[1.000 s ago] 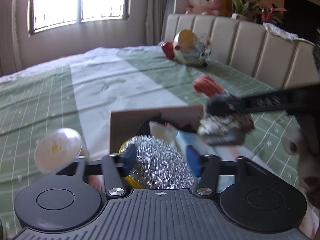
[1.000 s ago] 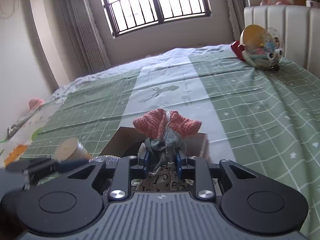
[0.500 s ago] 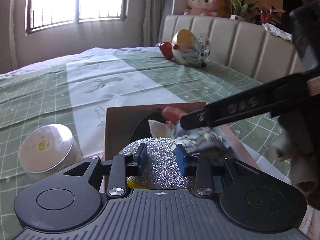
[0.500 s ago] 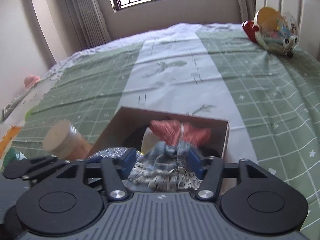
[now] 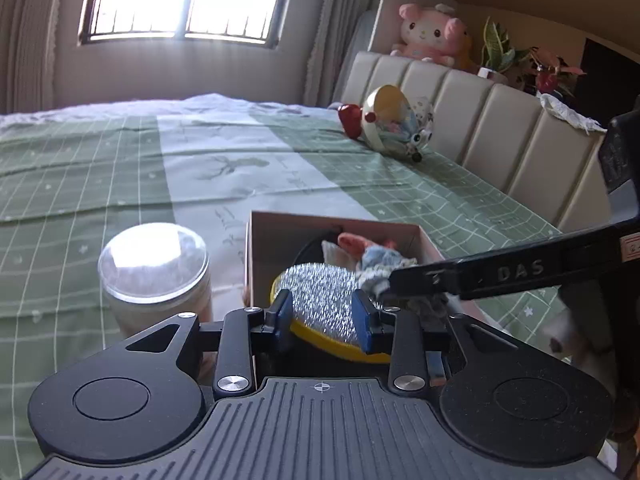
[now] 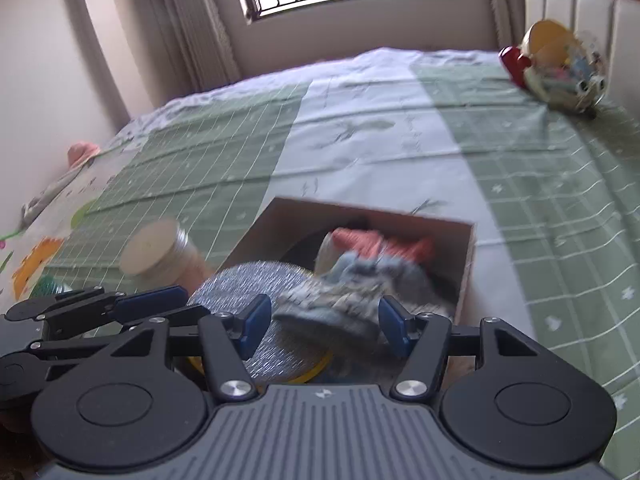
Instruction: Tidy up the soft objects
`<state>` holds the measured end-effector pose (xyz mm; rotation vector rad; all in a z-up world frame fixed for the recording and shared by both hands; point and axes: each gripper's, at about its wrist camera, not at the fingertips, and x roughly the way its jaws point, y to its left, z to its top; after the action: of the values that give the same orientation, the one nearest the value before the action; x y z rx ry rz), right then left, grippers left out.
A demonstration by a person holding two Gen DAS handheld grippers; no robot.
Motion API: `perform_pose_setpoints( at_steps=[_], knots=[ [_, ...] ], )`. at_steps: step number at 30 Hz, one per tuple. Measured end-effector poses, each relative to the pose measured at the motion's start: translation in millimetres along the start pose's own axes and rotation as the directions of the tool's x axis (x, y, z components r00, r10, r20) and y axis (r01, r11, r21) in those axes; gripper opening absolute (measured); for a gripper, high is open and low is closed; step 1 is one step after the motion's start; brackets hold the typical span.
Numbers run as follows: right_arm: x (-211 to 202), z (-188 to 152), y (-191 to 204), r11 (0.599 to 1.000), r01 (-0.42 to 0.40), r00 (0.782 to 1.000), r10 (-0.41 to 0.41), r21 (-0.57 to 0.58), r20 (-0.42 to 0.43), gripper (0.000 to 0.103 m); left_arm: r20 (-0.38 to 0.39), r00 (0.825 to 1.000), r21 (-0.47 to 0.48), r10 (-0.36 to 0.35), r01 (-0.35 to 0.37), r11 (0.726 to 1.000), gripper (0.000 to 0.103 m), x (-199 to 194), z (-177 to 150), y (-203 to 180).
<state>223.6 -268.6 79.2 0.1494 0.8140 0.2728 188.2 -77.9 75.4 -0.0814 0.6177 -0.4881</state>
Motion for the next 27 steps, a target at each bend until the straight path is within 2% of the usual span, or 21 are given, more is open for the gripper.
perform_pose_setpoints(
  at_steps=[3,7,12,17,20,23,27],
  knots=[
    [21.0,-7.4,2.8,1.0,0.02,0.998,-0.019,0.009,-0.055,0.06,-0.03,1.0,0.014,0.01,-0.009,1.0,0.036,8.2,-6.3,-3.4],
    [14.7,-7.0,-5.8,0.999,0.025,0.999,-0.024,0.047,-0.023,0.06,-0.029,0.999,0.057,0.025,-0.024,0.998,0.036,20.0,-0.8,-13.1],
    [-12.5,-10.3,-5.0,0.998,0.061,0.997,-0.062,0.018,0.034,0.06,-0.038,0.998,0.083,0.044,-0.04,0.996,0.037,33.4,4.2,-21.4],
    [-41.8,-24.5,-0.9,0.996,0.093,0.99,-0.094,0.015,0.103,0.063,-0.006,0.999,0.032,0.053,-0.053,0.998,0.037,4.5,-2.6,-19.6],
    [-58.1,-39.7,5.4,0.995,0.104,0.985,-0.104,0.011,0.14,0.07,0.042,0.996,-0.001,0.077,-0.077,0.997,0.037,-29.8,-16.9,-17.9],
    [-69.3,-61.8,19.1,0.994,0.105,0.981,-0.101,-0.016,0.167,0.073,0.083,0.989,-0.047,0.123,-0.119,0.992,0.037,-64.5,-47.6,-16.7],
    [-70.2,-97.0,45.1,0.994,0.082,0.983,-0.068,-0.077,0.172,0.081,0.058,0.974,-0.069,0.218,-0.214,0.974,0.037,-92.9,-104.7,-21.0]
  ],
)
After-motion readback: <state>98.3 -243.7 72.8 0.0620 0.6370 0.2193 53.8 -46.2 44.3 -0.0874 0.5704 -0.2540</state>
